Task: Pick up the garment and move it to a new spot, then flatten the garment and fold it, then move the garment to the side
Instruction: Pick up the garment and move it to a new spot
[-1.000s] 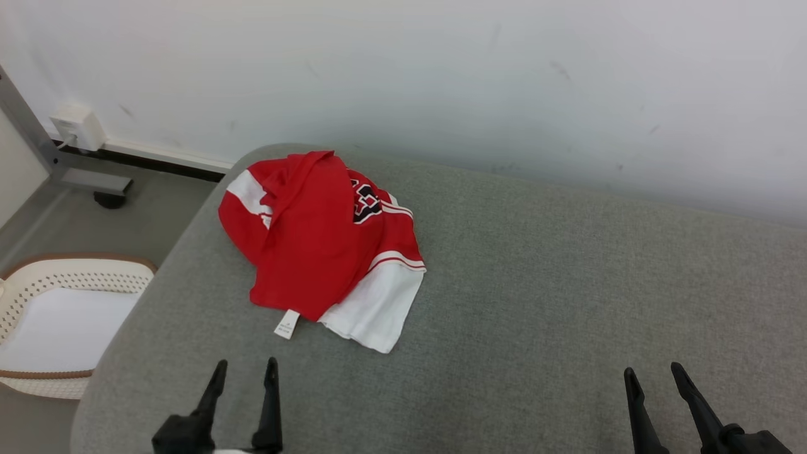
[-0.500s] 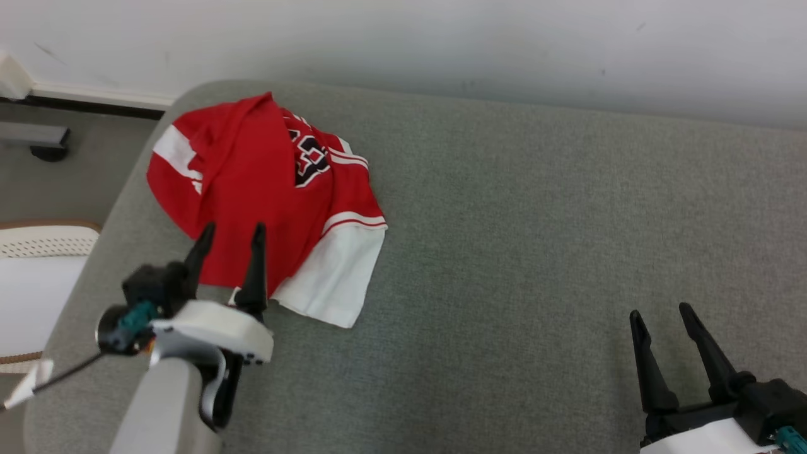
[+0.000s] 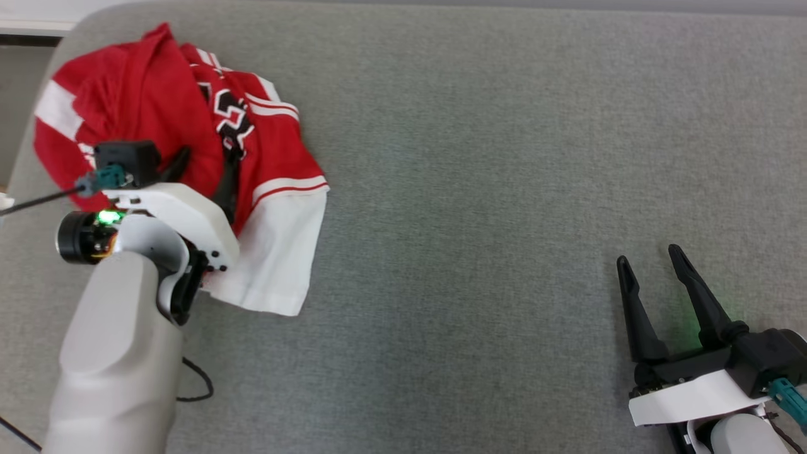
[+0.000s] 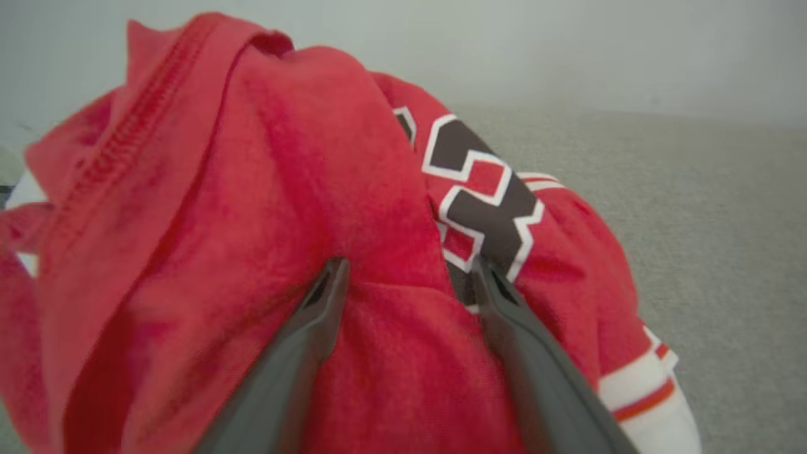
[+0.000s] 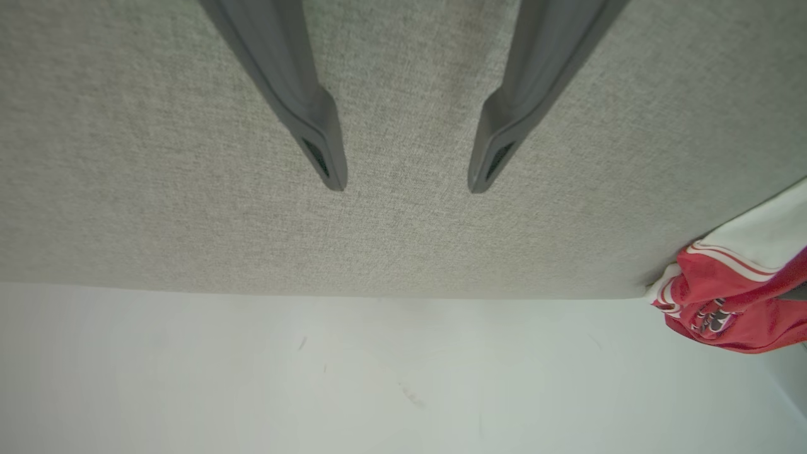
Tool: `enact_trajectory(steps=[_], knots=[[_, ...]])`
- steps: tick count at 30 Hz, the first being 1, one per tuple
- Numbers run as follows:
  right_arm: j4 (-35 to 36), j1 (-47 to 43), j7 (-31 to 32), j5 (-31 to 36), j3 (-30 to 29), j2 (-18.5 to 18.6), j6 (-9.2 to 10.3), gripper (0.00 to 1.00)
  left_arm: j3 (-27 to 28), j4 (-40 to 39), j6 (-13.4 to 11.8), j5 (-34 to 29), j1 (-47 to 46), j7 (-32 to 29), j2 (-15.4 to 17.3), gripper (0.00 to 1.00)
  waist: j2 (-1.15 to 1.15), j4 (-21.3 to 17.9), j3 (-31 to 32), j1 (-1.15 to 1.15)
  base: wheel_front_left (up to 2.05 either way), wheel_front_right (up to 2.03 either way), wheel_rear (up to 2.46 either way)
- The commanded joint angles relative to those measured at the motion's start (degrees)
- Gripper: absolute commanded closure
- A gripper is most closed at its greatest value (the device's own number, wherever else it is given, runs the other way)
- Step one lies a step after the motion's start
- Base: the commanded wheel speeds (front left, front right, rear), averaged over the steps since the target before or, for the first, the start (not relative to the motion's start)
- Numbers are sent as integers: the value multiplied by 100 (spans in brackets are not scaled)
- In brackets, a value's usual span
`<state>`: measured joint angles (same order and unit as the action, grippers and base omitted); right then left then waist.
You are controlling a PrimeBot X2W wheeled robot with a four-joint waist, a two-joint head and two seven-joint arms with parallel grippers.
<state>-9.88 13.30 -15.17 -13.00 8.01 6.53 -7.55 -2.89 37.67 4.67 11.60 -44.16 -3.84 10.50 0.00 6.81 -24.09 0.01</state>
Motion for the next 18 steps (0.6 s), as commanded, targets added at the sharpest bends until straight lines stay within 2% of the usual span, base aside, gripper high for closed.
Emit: enact_trajectory(steps=[1, 6, 7, 8, 12, 18], knots=[[-26, 79, 2, 30, 15, -1, 12, 0, -6, 113, -32, -43, -66, -113, 65, 0, 0, -89, -83, -1, 0, 0, 0], [-89, 128, 3, -18, 85, -24, 12, 0, -1, 601, -221, -97, -238, -385, 206, 0, 0, -189, -97, -1, 0, 0, 0], [-98, 128, 3, -28, 85, -27, 12, 0, 35, 684, -248, -45, -253, -380, 206, 26, 0, -206, -82, -1, 0, 0, 0], [-102, 118, 3, -43, 70, -29, 12, 0, 66, 735, -270, -14, -278, -328, 214, 100, 0, -220, -62, -1, 0, 0, 0], [-133, 15, 3, -64, 22, -55, 12, 0, 110, 815, -291, 45, -306, -183, 245, 100, 0, -231, 78, -1, 0, 0, 0], [-169, -195, 3, -89, -55, -122, 12, 0, 231, 487, -290, 202, -183, 57, 399, 100, 0, -164, 459, -1, 0, 0, 0]])
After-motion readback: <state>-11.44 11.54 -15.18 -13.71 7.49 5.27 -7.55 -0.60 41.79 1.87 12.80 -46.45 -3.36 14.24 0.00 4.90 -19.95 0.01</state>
